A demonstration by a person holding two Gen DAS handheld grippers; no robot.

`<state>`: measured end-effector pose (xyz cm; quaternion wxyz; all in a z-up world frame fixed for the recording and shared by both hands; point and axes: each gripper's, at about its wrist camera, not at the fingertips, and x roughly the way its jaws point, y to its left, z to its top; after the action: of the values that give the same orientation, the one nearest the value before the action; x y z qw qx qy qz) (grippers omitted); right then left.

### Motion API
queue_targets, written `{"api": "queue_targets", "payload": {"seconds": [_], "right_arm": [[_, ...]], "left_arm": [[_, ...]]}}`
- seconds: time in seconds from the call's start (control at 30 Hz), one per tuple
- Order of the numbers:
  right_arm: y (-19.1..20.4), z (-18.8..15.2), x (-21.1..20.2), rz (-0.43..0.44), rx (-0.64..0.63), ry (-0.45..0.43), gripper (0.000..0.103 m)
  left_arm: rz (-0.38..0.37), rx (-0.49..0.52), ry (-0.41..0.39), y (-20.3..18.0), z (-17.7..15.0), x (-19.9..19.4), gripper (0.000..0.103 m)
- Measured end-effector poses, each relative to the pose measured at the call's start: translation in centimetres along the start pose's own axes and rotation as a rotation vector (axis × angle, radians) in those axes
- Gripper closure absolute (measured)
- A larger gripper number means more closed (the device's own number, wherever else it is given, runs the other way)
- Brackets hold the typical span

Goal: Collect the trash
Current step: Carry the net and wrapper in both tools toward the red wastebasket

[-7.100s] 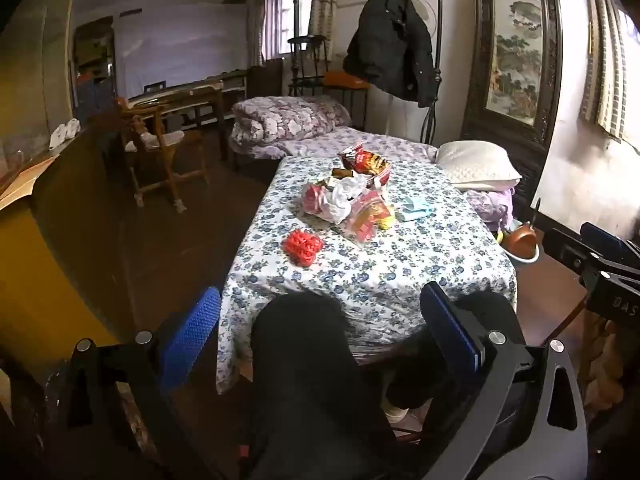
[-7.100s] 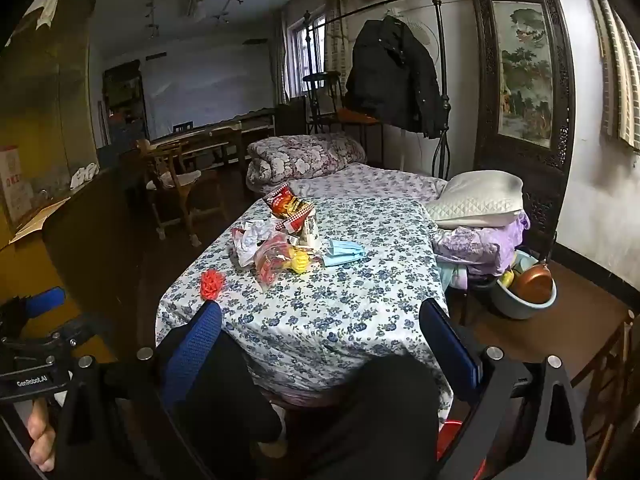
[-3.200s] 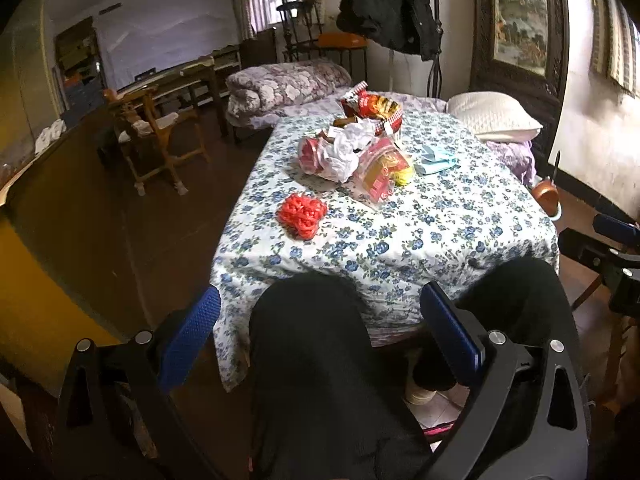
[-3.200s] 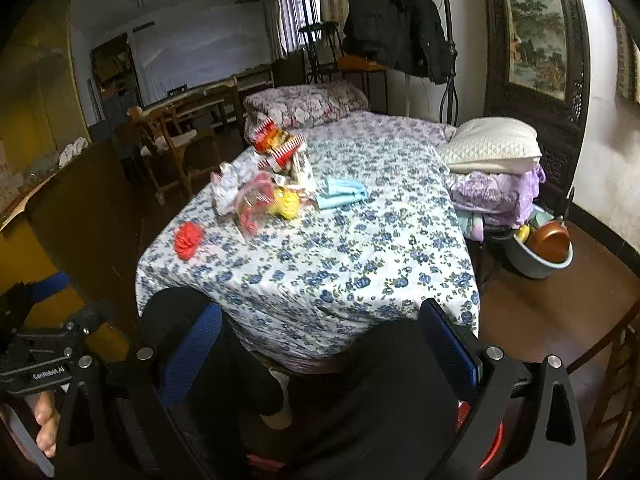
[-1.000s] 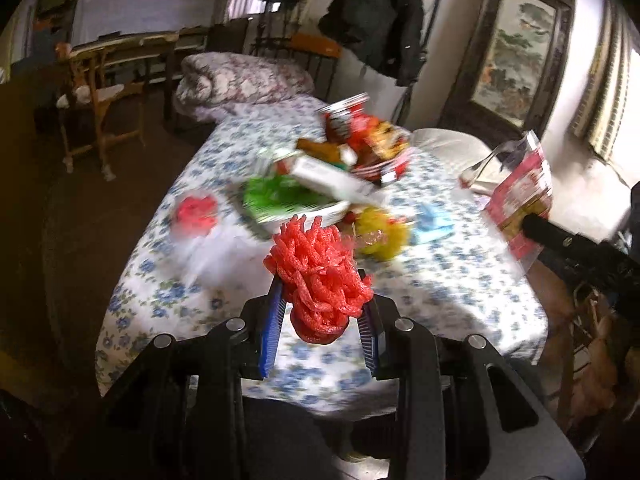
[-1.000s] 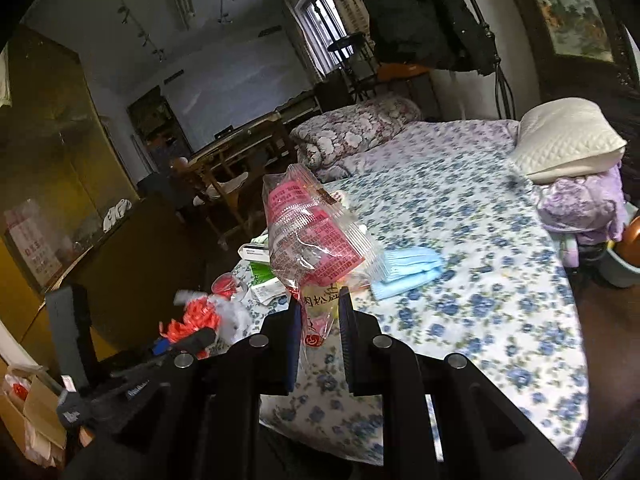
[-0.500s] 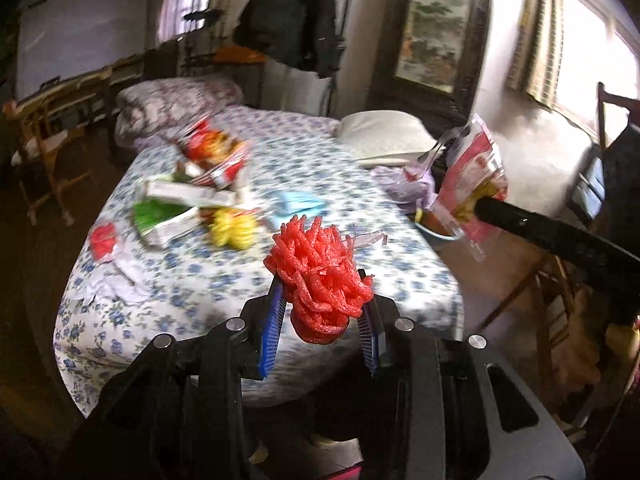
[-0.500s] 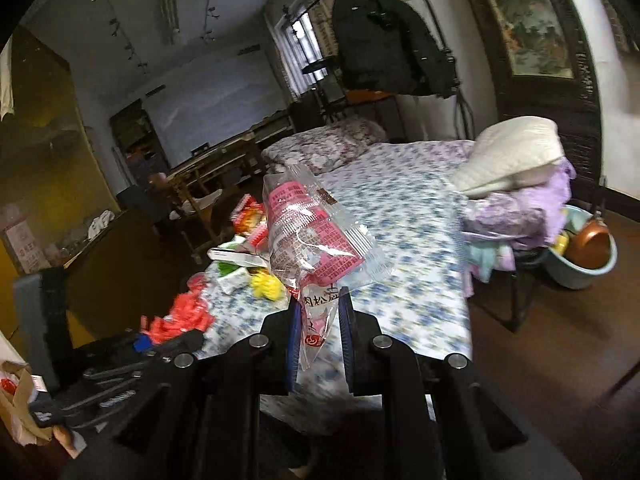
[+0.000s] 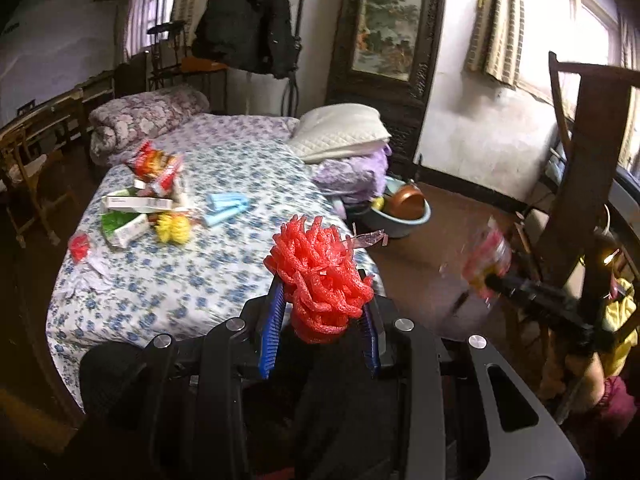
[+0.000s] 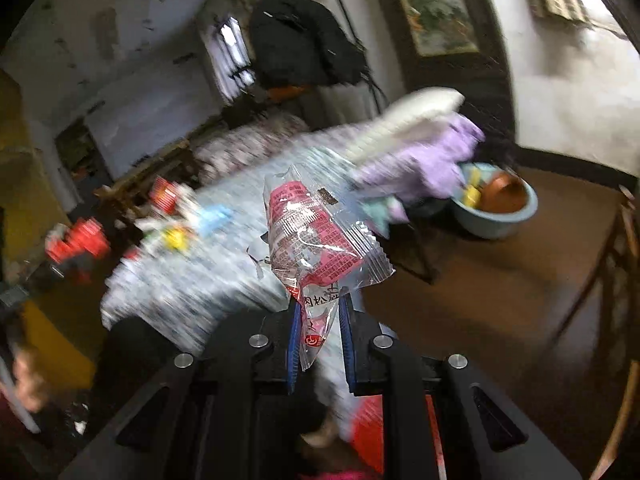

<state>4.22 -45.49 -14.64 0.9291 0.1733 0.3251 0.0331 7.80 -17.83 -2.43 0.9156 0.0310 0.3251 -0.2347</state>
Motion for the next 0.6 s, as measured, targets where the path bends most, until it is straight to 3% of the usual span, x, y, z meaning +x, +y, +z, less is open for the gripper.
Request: {"api": "queue_targets", "payload": {"seconds": [0.13,0.3,0.43,0.6], "right_arm": [[-4.6,-4.2,1.2,-0.076,0.041,0.118,0.085],[-7.5,-8.0,4.6,-0.091,0.114,0.236,0.084],[-8.1,-10.4,8.0,-0.084,0.144,0.347,0.064],[-9.3,-10.4,7.2,-0.075,0.204,0.284,0.061]], "left_arm": [[-0.031,0.046,0.043,-2.9,0.1,1.3,0.068],[-0.069,0.107,0.109,-6.2,-0.1,4.3,0.068],[-0.082,0.147,0.155,-8.4,-0.4,6.4,0.068],[-0.098,0.181,0.199,-10.0,-0.8,8.4,0.068]]}}
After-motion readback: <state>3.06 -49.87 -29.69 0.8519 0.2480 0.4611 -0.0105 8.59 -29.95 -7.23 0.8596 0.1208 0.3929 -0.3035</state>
